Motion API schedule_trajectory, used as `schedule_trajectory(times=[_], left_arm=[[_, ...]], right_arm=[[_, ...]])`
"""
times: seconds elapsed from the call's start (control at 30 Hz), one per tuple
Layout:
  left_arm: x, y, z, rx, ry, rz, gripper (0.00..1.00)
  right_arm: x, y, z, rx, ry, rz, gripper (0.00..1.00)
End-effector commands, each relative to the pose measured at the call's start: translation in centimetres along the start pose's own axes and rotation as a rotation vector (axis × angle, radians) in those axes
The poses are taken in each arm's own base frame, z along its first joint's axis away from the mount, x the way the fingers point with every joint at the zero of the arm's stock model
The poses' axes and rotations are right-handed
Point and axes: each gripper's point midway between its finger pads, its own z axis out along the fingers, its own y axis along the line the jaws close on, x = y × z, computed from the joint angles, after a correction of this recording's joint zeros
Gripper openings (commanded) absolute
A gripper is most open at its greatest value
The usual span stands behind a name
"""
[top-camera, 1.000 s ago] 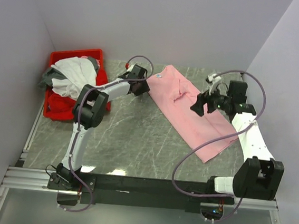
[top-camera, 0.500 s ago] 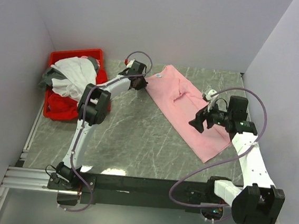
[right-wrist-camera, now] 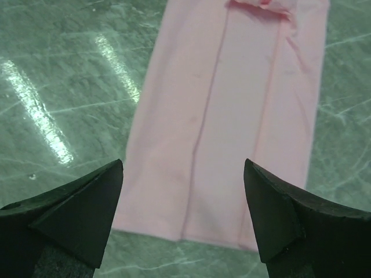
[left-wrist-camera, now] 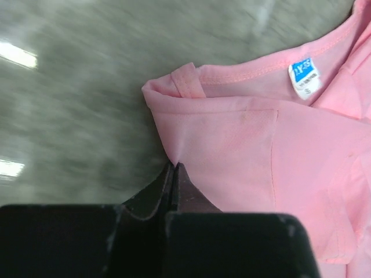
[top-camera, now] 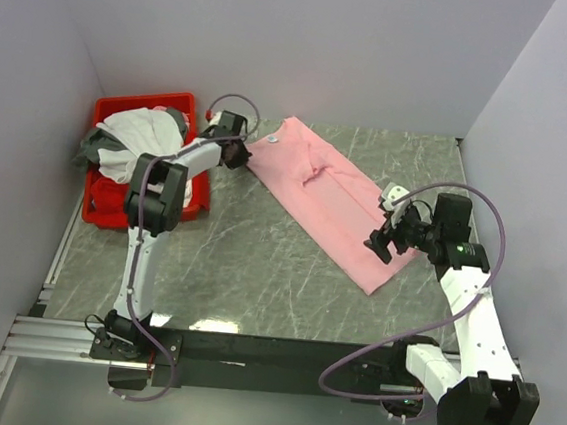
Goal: Fold and stack the t-shirts
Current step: Fold the tshirt
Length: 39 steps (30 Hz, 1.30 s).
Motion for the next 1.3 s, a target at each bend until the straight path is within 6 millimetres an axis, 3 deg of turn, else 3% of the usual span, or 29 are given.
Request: schedule_trajectory(times=[0.0, 0.1, 0.2, 0.23, 0.27, 0.33, 0.4, 0.53, 0.67, 0.73, 0.77, 0.83, 0.9, 1.07, 1.2, 1.27], left_arm=[[-1.4, 4.7, -1.2, -0.13, 0.017, 0.054, 0.0], [-2.5, 4.7, -1.4, -0.113, 0.031, 0.07, 0.02], [-3.4, 2.7, -2.6, -0.037, 0.037, 0.105, 0.23], [-3.7, 1.9, -3.2, -0.002, 0.032, 0.111, 0.36], [-5.2, 0.1, -4.8, 0.064, -0.011, 0.113, 0.41], [-5.6, -1.4, -6.5, 0.14, -0.023, 0.132, 0.52], [-7.1, -3.7, -9.7, 0.235, -0.066, 0.146, 0.56], [-9.4, -5.9, -15.3, 0.331, -0.154, 0.184, 0.59], [-11.3, -4.8, -22.5, 0.335, -0.32, 0.225, 0.68], [-11.5, -3.8, -24.6, 0.329, -0.363, 0.254, 0.74], [-11.4, -2.6, -26.3, 0.306, -0.396, 0.253, 0.76], [-11.0, -1.5, -27.9, 0.316, -0.412, 0.254, 0.76], [-9.6, -0.2, -29.6, 0.328, -0.417, 0.256, 0.76], [-6.3, 2.2, -32.6, 0.376, -0.412, 0.253, 0.76], [-3.9, 2.7, -34.0, 0.439, -0.377, 0.27, 0.77], [-3.0, 2.7, -34.7, 0.472, -0.36, 0.282, 0.77]], right_arm=[[-0.5, -0.8, -0.6, 0.042, -0.007, -0.118, 0.91], [0.2, -0.7, 0.4, 0.024, -0.015, -0.111, 0.91], [3.0, 1.9, 1.6, -0.154, 0.07, -0.117, 0.89], [3.5, 2.6, 2.1, -0.192, 0.107, -0.115, 0.89], [4.4, 3.8, 2.9, -0.221, 0.191, -0.116, 0.88], [6.3, 5.0, 4.3, -0.211, 0.272, -0.111, 0.88], [8.0, 6.1, 5.5, -0.13, 0.353, -0.149, 0.88], [9.4, 7.0, 6.6, -0.008, 0.431, -0.189, 0.86], [10.5, 7.1, 7.4, 0.07, 0.471, -0.242, 0.86], [10.1, 6.6, 7.8, 0.111, 0.477, -0.262, 0.83], [10.3, 6.5, 8.0, 0.12, 0.489, -0.263, 0.82], [10.0, 6.1, 8.4, 0.15, 0.484, -0.267, 0.81], [10.3, 6.4, 8.8, 0.138, 0.501, -0.265, 0.78], [11.9, 7.5, 9.0, 0.077, 0.57, -0.267, 0.51], [12.5, 8.9, 8.9, 0.007, 0.599, -0.276, 0.35], [12.8, 9.6, 8.8, -0.031, 0.617, -0.279, 0.19]])
